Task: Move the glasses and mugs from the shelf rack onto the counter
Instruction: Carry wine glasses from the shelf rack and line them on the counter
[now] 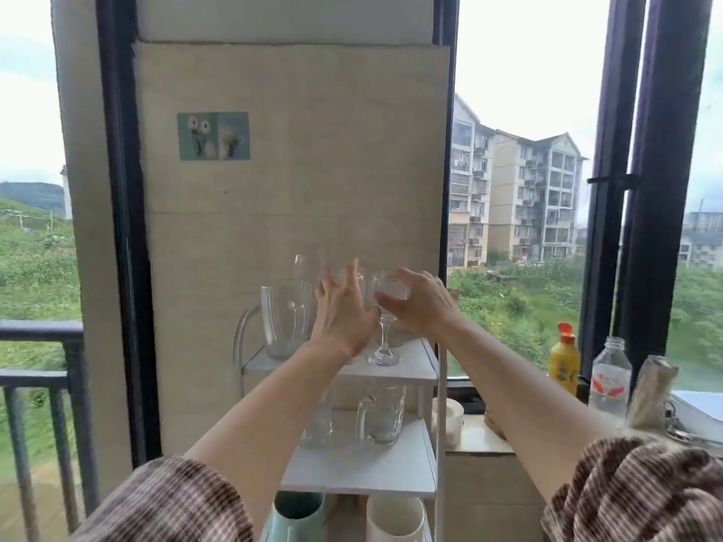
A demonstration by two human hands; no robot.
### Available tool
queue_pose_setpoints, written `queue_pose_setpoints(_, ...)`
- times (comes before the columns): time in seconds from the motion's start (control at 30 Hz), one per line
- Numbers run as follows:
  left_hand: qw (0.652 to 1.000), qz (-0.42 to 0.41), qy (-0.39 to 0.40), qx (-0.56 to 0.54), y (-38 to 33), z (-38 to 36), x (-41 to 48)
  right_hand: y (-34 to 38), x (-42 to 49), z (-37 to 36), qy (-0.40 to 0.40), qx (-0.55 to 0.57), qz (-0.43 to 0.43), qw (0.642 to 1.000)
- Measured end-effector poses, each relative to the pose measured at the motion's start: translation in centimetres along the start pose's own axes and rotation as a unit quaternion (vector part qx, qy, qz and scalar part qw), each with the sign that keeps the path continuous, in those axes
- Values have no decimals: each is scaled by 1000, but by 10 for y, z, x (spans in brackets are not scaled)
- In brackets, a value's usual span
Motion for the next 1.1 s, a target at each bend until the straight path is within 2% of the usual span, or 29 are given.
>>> queue_pose_setpoints(0.2, 999, 11, -30, -29, 7, 1, 8, 1, 3, -4, -16, 29, 8, 999)
queue_pose_setpoints(0.47, 990, -49, -111, -67, 4, 21, -9, 5, -8, 12, -55, 90, 23, 994)
queue_pose_setpoints(0.73, 964, -102, -200, -144, -39, 74, -22, 10, -40, 96, -202, 152, 46, 966)
queue_pose_setpoints(0.93, 943, -145, -168, -248, -106, 50, -44, -31, -97, 162, -253, 147, 9, 956)
queue_pose_setpoints(1.1, 939, -182, -46, -289, -180, -25, -85, -93, -178, 216, -276, 58, -74, 957)
Point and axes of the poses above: each hand's wrist, its own x-axis towards the middle knuckle, its own z-axis out of the back of the hand, y = z × x, the point moved 9 cm from there along x, towards the middle knuckle, and after that the axes turned 8 degrees about x, right-handed, at the moved point
